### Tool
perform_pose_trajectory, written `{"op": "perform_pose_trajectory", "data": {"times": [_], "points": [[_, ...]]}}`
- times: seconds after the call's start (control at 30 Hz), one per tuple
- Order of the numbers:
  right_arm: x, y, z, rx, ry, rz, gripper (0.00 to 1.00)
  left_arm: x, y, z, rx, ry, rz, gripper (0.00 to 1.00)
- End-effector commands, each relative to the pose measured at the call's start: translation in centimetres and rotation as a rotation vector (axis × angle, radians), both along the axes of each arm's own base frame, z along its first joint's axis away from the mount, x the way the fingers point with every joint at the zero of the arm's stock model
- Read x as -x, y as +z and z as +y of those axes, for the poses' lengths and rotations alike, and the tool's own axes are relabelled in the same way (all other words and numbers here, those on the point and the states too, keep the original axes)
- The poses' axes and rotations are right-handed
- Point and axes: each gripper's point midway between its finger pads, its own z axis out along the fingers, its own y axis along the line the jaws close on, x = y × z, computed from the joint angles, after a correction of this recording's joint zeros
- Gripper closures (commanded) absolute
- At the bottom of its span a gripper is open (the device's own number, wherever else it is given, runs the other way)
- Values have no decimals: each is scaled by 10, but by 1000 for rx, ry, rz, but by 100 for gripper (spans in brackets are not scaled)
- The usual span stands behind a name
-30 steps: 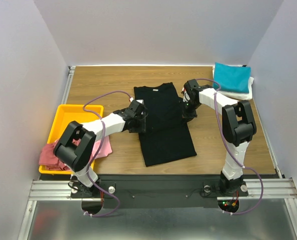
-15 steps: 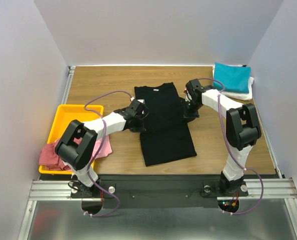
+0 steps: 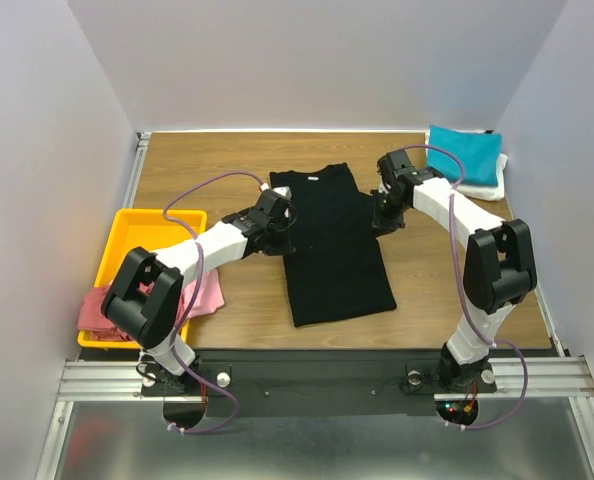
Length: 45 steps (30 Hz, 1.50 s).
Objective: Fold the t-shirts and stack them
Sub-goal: Fold the tshirt
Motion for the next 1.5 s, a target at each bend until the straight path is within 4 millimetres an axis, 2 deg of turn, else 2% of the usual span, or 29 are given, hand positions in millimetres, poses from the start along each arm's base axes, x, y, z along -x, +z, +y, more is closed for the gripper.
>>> {"op": "perform_pose_trajectory", "data": {"times": [0.0,0.13,0.43,0.73,0.9,0.93,0.97,1.0,1.03,1.07,1.1,1.17,1.23,1.27,1.3,1.37,1.4,1.47], "points": [[-9,23,-10,29,-45,-97,100,-18,41,-9,71,14,-95,100],[-11,24,-13,43,-49,-103,100,-21,37,-11,57,9,-86,100],[-18,10,-11,60,-30,-76,100,-23,21,-7,19,17,-60,100],[-35,-6,-8,79,-7,-64,99,-24,16,-4,-11,30,-40,100],[-44,-12,-12,113,-17,-72,100,-29,10,7,-58,79,-39,100],[-46,-11,-12,117,-19,-78,94,-31,11,8,-64,93,-41,98],[-46,-11,-13,119,-21,-79,82,-32,11,10,-75,101,-38,87],[-46,-8,-14,118,-25,-84,65,-34,13,11,-79,111,-41,72],[-43,-9,-16,123,-30,-78,40,-38,19,13,-85,132,-59,40],[-40,-8,-17,124,-34,-78,36,-38,22,16,-94,144,-58,26],[-38,-2,-18,120,-35,-91,33,-40,26,18,-105,158,-70,5],[-22,-6,-21,116,-34,-66,23,-38,32,22,-109,161,-78,2],[-9,3,-21,92,-33,-72,20,-32,38,24,-96,150,-86,2],[-2,3,-22,87,-33,-64,20,-28,39,24,-89,140,-85,2],[13,-5,-26,91,-37,-31,20,-19,33,24,-82,118,-64,2],[31,1,-24,53,-31,-15,20,-5,38,19,-51,79,-72,2],[50,-9,-25,42,-34,39,20,7,33,20,-47,54,-60,2],[66,-8,-25,18,-34,54,23,23,28,13,-37,21,-49,2]]}}
